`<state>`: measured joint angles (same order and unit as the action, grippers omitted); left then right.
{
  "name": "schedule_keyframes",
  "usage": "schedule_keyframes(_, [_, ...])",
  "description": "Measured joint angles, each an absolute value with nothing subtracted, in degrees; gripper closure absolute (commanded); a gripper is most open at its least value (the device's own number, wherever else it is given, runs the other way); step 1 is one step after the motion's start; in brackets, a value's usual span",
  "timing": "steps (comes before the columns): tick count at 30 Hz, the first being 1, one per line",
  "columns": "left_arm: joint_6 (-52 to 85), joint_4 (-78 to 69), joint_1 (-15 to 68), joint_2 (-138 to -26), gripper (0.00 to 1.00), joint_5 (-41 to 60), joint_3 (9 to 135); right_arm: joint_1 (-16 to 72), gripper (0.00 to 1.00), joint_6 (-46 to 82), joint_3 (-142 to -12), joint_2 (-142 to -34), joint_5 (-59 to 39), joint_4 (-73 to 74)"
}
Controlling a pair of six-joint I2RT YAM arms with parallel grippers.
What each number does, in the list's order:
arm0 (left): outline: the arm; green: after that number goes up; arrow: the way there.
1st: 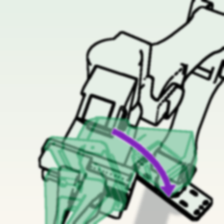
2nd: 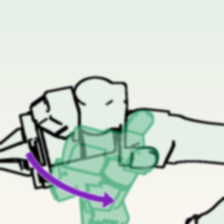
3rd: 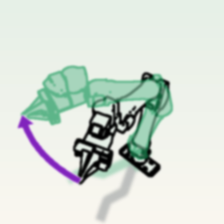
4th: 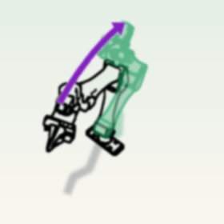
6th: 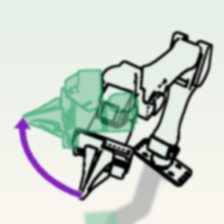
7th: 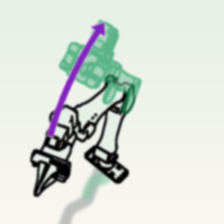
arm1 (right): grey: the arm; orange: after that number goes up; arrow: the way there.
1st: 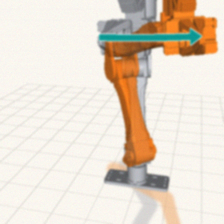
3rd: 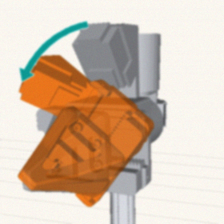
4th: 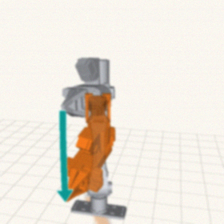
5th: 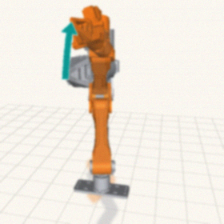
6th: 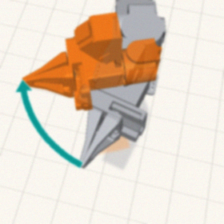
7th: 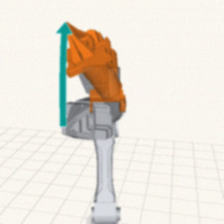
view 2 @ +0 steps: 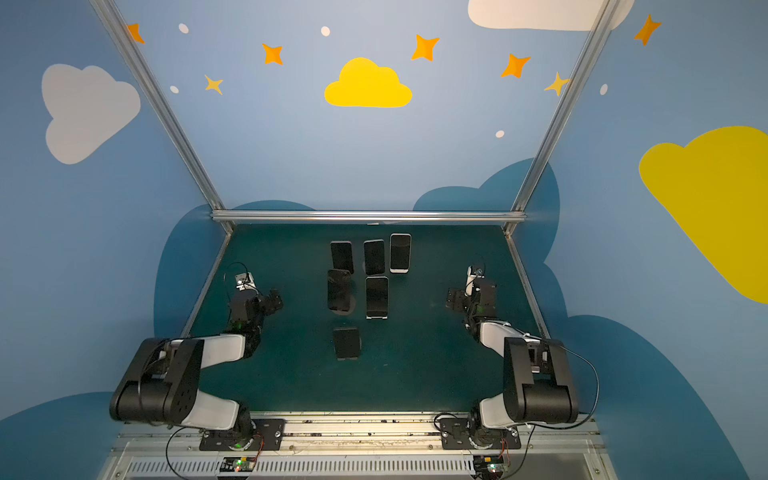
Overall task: Remove the phone from the phone stand
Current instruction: 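Raise both arms and move the right gripper toward the black phone on the grey stand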
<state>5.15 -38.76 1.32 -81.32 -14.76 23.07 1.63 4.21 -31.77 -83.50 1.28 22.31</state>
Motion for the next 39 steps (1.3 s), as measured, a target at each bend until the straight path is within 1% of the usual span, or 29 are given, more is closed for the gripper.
schedule_keyframes(4, [4.93, -32.23, 2.39, -73.84, 0.00, -15.62, 26.61, 2.46, 0.04, 3.77, -32.05, -83.46, 1.83, 20.95])
schedule_keyframes(7, [4.78, -26.44, 3.53, -68.45, 0.00, -15.99, 30.22, 3.62, 0.04, 2.81, -35.70, -82.74, 2.96, 14.31])
schedule_keyframes(12, [4.73, -19.05, 5.93, -59.42, 0.00, -16.14, 36.36, 6.61, 0.04, 7.01, -49.60, -76.79, 8.14, -1.23])
schedule_keyframes(14, [4.91, -17.87, 6.74, -55.88, 0.00, -15.20, 37.26, 7.46, 0.02, 9.54, -55.33, -73.65, 9.10, -6.37])
schedule_keyframes(16, [5.69, -17.21, 7.22, -53.78, 0.00, -14.79, 37.60, 7.88, 0.02, 13.93, -58.26, -70.78, 9.58, -8.84])
schedule_keyframes(19, [11.00, -15.97, 7.53, -52.36, 0.00, -16.78, 37.76, 5.91, 0.02, 25.74, -57.67, -67.26, 8.56, -12.05])
schedule_keyframes(22, [22.81, -8.47, 7.53, -52.90, 0.00, -22.65, 40.27, 0.99, 0.05, 33.95, -50.70, -65.14, 2.04, -11.03])
schedule_keyframes(25, [29.67, -1.52, 7.14, -53.56, 0.00, -24.23, 44.05, -0.58, 0.12, 37.82, -44.27, -64.66, -2.83, -11.62])
schedule_keyframes(27, [33.01, 1.19, 7.03, -53.45, 0.00, -23.90, 46.04, -0.43, 0.17, 38.65, -43.62, -64.62, -5.10, -13.80])
schedule_keyframes(28, [34.74, 2.39, 6.85, -53.12, 0.00, -23.51, 46.70, -0.25, 0.17, 38.68, -44.01, -64.31, -6.13, -14.55])
schedule_keyframes(30, [37.80, 3.97, 6.33, -52.01, 0.00, -22.81, 46.78, 0.60, 0.17, 38.70, -46.15, -63.61, -7.05, -17.41])
schedule_keyframes(33, [41.04, 4.14, 5.43, -50.04, 0.00, -22.15, 45.25, 3.05, 0.17, 38.04, -50.61, -62.54, -5.85, -20.73])
schedule_keyframes(39, [44.84, 5.17, 5.08, -48.64, 0.00, -22.15, 43.97, 12.53, 0.19, 36.80, -54.06, -58.46, 1.45, -26.35])
